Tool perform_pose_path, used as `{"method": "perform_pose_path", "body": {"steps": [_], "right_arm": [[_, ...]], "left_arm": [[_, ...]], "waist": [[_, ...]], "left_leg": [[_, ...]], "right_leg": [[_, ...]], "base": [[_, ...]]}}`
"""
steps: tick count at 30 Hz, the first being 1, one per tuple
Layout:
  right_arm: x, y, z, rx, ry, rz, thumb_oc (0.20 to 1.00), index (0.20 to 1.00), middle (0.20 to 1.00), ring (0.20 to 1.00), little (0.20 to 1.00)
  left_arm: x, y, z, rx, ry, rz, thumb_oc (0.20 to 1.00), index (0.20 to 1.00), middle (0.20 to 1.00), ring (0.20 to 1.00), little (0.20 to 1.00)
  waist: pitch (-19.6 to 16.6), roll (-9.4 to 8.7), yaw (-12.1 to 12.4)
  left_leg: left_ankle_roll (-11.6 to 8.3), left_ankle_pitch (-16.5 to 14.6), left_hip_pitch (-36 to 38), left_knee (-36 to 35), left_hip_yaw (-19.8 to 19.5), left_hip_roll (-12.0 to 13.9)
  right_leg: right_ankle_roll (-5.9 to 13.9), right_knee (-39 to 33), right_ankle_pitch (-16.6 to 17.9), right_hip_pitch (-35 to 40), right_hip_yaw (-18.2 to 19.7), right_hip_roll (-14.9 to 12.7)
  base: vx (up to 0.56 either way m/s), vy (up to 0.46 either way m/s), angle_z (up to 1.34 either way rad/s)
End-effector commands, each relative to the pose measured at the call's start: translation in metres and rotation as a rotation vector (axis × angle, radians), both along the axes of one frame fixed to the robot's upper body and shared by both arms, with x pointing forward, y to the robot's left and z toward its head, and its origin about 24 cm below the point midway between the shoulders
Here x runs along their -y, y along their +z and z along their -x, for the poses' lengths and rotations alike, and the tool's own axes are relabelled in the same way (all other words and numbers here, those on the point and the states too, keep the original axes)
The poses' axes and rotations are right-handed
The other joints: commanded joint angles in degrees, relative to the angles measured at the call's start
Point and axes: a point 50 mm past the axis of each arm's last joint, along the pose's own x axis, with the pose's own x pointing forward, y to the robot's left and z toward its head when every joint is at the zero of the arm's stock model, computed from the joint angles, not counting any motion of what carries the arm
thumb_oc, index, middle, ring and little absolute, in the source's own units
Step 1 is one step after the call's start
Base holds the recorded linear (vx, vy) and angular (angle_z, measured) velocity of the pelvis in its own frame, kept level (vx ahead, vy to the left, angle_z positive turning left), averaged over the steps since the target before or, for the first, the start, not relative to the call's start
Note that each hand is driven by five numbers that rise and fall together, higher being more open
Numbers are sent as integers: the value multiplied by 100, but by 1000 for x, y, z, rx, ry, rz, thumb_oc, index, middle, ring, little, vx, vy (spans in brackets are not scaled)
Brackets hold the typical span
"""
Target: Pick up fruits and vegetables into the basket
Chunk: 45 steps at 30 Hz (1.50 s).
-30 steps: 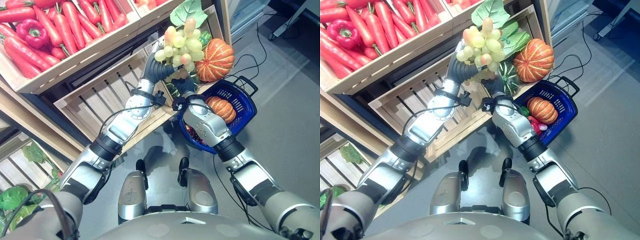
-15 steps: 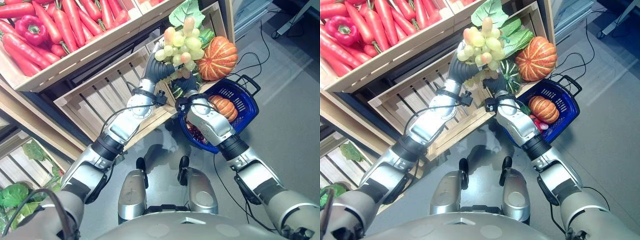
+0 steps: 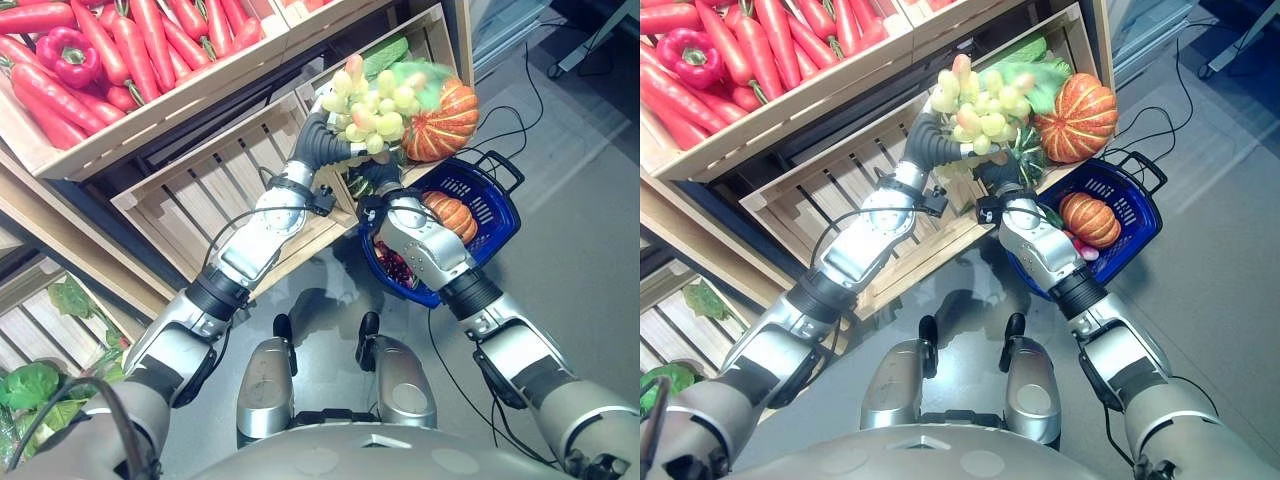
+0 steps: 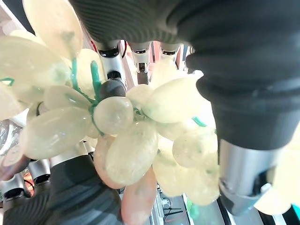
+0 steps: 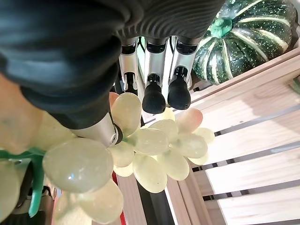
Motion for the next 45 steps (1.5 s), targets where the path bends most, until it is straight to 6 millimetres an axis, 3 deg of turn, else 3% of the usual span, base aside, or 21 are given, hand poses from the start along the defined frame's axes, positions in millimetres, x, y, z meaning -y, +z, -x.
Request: {"method": "perform_pose_path", "body": {"steps": [1, 12, 27, 35, 45], "right_arm": [[-38, 120, 14, 439, 188, -267, 200, 200, 200, 200, 200], [3, 130, 9, 507, 84, -270, 200, 200, 200, 200, 200], [95, 150, 15, 681, -136, -174, 200, 200, 200, 200, 200], [129, 155, 23, 728, -216, -188, 200, 200, 200, 200, 200], [153, 146, 21, 690, -293, -219, 200, 200, 200, 200, 200]], "left_arm": [[33, -33, 10, -143, -139, -129, 1000, 1000, 1000, 1000, 1000], [18, -50, 2, -163, -98, -304, 1000, 1000, 1000, 1000, 1000], [-44, -75, 4, -192, -44, -454, 1000, 1000, 1000, 1000, 1000], [-73, -90, 15, -248, -18, -395, 1000, 1000, 1000, 1000, 1000], [-84, -115, 25, -363, 26, -266, 1000, 1000, 1000, 1000, 1000]], "waist": [[27, -85, -186], [117, 27, -414], [284, 323, -590], [474, 497, -589], [670, 671, -640]], "left_leg": [[286, -386, 135, 163, 257, -86], [242, -377, 67, 236, 323, -7], [159, -323, -64, 302, 377, 38], [163, -343, -264, 414, 375, -19], [182, -249, -490, 415, 397, -74]], "right_leg": [[347, -141, -117, 297, 364, -171], [305, -19, -156, 128, 449, -109], [232, 236, -253, -151, 439, -131], [210, 469, -343, -426, 431, -164], [168, 682, -390, -773, 452, -156]], "base": [[-8, -31, -1], [-19, -29, -5], [-18, 0, -5], [-47, 11, 0], [-33, 2, -2]]}}
